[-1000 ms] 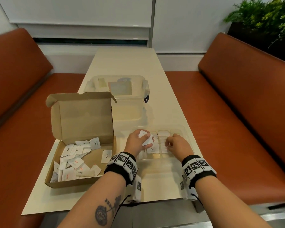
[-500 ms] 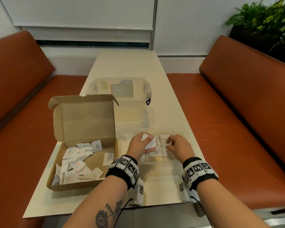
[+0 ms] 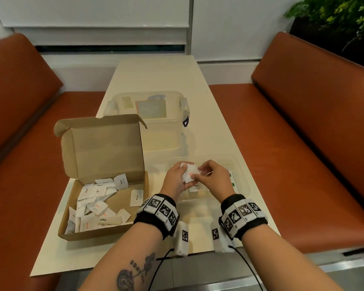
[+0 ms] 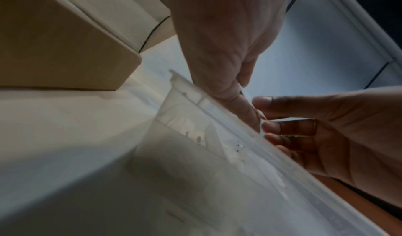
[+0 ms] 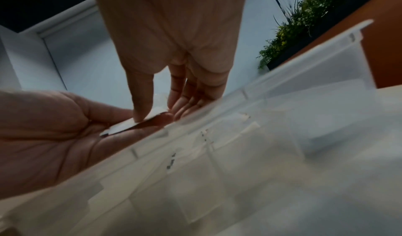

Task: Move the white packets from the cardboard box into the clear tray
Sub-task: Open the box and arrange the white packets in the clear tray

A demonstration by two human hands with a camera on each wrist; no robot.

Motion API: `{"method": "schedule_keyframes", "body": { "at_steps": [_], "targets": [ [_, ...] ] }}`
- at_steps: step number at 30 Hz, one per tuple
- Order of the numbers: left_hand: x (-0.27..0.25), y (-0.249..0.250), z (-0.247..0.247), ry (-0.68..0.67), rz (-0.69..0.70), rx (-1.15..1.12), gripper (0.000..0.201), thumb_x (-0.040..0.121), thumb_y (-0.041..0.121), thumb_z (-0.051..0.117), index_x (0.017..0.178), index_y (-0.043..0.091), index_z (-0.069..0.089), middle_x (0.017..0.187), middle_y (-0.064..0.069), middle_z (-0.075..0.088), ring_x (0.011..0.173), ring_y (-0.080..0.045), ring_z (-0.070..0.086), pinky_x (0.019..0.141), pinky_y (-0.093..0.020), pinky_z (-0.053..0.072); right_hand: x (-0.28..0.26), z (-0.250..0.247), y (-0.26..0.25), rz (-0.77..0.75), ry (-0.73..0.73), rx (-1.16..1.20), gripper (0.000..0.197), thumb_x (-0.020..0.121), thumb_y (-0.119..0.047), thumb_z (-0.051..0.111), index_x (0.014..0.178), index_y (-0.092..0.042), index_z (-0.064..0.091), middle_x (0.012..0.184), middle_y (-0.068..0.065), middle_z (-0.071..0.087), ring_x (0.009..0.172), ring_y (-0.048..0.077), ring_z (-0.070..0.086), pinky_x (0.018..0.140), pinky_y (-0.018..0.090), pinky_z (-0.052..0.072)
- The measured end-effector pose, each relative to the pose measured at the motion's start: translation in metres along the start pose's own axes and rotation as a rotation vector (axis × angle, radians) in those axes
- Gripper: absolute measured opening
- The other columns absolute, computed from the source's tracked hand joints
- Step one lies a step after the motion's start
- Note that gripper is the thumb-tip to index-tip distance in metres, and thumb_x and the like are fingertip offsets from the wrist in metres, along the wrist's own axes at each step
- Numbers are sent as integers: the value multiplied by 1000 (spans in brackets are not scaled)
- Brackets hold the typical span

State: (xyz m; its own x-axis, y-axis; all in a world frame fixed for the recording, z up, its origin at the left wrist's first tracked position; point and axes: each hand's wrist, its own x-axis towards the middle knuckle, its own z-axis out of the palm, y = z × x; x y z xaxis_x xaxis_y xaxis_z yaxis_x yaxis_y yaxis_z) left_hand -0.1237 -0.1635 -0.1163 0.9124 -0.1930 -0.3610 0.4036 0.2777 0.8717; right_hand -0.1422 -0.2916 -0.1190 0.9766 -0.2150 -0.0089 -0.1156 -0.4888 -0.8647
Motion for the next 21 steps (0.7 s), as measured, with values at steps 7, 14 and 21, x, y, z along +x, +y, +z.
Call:
{"method": "schedule_keyframes", "body": {
  "at_steps": [7,14,21],
  "targets": [
    [-1,1,4,-1,50,48,28,102,11,34,107,18,61,125,-21,56,103,-29,59,80,-35,56,1,-8,-1,86,-38,338,14,77,-6,74,79,-13,62,70,1,60,63,11,57,57,18,49],
    [-1,0,7,61,72,223,31,99,4,37,95,16,66,116,-16,57,97,-31,62,58,-25,58,8,-27,2,61,-56,285,4,83,-7,69,83,-10,70,70,-4,65,57,-1,55,54,8,45],
    [3,-4,11,-5,102,248,19,94,24,57,98,9,68,96,-9,67,90,-22,66,72,-32,60,18,-31,-3,-4,-95,76,9,84,-12,69,90,-7,73,71,-6,62,63,-1,53,61,8,41]
  ]
}}
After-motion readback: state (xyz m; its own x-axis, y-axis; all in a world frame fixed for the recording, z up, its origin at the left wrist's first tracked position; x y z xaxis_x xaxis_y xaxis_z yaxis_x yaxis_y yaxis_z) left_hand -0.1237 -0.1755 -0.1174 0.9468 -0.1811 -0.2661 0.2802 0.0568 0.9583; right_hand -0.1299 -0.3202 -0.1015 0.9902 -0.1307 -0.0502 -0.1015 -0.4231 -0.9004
